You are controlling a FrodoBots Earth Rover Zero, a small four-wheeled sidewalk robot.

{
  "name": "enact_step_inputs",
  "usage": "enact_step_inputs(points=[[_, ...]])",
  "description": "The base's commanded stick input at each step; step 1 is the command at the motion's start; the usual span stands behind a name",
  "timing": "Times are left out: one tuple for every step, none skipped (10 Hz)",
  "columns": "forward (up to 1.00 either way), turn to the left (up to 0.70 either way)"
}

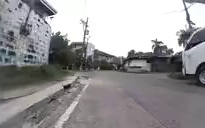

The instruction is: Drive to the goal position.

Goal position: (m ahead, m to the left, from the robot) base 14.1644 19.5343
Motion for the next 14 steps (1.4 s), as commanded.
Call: enact_step_inputs(points=[[1.00, 0.00], [1.00, 0.00], [1.00, 0.00], [1.00, 0.00], [1.00, 0.00], [1.00, 0.00], [1.00, 0.00], [1.00, 0.00], [1.00, 0.00], [1.00, 0.00], [1.00, 0.00], [1.00, 0.00], [1.00, 0.00], [1.00, 0.00]])
